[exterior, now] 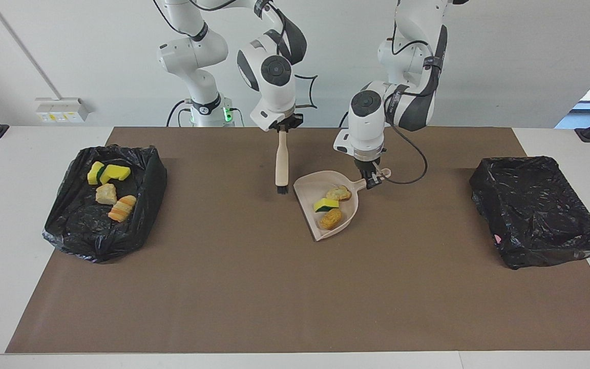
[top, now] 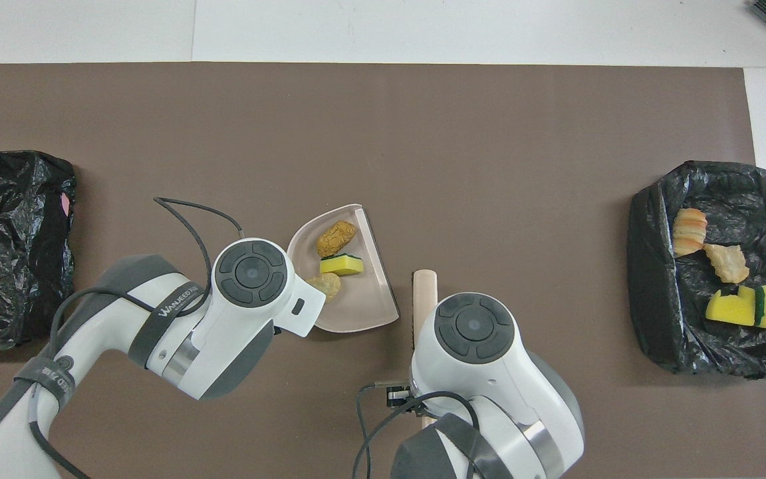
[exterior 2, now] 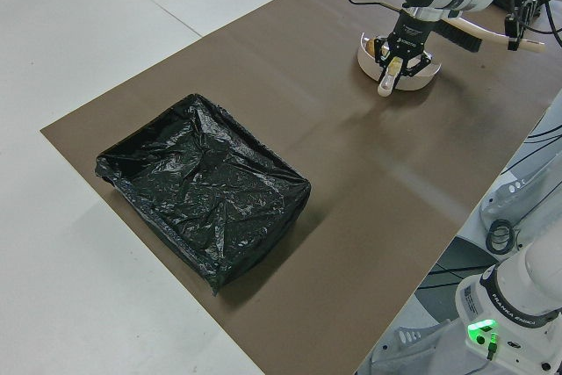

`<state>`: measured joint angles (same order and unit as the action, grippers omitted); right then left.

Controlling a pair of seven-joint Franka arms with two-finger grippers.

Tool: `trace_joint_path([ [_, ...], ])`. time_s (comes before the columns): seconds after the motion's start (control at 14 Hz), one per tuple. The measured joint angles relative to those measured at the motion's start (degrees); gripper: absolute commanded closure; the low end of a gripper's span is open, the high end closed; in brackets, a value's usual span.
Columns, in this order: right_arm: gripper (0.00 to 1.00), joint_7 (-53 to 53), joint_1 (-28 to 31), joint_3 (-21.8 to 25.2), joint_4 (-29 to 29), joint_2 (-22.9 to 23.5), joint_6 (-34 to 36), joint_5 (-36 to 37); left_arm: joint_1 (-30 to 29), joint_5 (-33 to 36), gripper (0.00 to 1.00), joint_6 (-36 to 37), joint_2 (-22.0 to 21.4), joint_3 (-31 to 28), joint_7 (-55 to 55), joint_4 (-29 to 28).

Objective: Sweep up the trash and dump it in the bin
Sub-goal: 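Lift the loaded dustpan with the left gripper while the right gripper withdraws, then carry the dustpan to the nearby bin and tip it with the left gripper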

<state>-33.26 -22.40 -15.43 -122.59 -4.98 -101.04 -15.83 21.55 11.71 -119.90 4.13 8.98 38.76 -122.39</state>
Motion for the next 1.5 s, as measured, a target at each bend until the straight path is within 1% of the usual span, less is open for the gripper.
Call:
trace_joint_path([
  [0.14,1.0,-0.1,-2.3,0.0,-0.4,-0.8,-0.7,-1.8,-2.6,0.0,1.0,0.0,-2.0,-0.2,2.3,0.2],
  [0.28,1.0,-1.1,-4.7,-0.1,-0.9,-0.8,-1.6,-2.1,-5.2,0.0,1.0,0.3,-4.2,-0.5,3.2,1.4],
  [0.43,1.0,-1.3,-5.3,-0.1,-2.0,-0.6,-3.2,-2.2,-8.7,-0.1,1.0,3.1,-5.5,-0.7,6.5,4.8],
  [0.5,1.0,-1.5,-5.8,-0.1,-2.8,-0.1,-5.3,-2.3,-10.7,-0.1,1.0,5.2,-5.8,-0.9,9.5,7.2],
  [0.64,1.0,-4.1,-7.6,-0.1,-4.0,2.0,-9.7,-2.6,-14.9,-0.2,1.0,8.0,-6.0,-1.0,15.9,11.1],
  [0.78,1.0,-7.2,-10.9,-0.2,-4.3,5.0,-13.2,-2.6,-19.3,-0.3,1.0,9.6,-6.0,-1.1,21.9,13.6],
  [0.93,1.0,-8.2,-13.0,-0.2,-4.6,6.7,-14.4,-2.4,-24.4,-1.4,1.0,10.6,-5.8,-1.2,29.4,15.7],
  [1.14,1.0,-8.2,-13.1,0.0,-5.2,6.9,-14.7,-0.9,-33.6,-4.1,1.0,11.2,-4.8,-1.4,43.4,18.5],
  [1.28,1.0,-8.2,-13.4,0.0,-6.0,7.1,-15.3,0.2,-39.2,-4.6,1.0,11.2,-3.1,-1.5,52.7,21.5],
  [1.35,1.0,-8.2,-13.6,0.0,-6.6,7.1,-16.0,0.4,-41.8,-4.7,1.0,11.7,-1.6,-1.5,57.2,23.9],
  [1.5,1.0,-8.2,-13.9,0.0,-7.0,7.2,-17.3,0.6,-47.0,-4.6,1.0,12.4,2.6,-1.5,67.9,29.5],
])
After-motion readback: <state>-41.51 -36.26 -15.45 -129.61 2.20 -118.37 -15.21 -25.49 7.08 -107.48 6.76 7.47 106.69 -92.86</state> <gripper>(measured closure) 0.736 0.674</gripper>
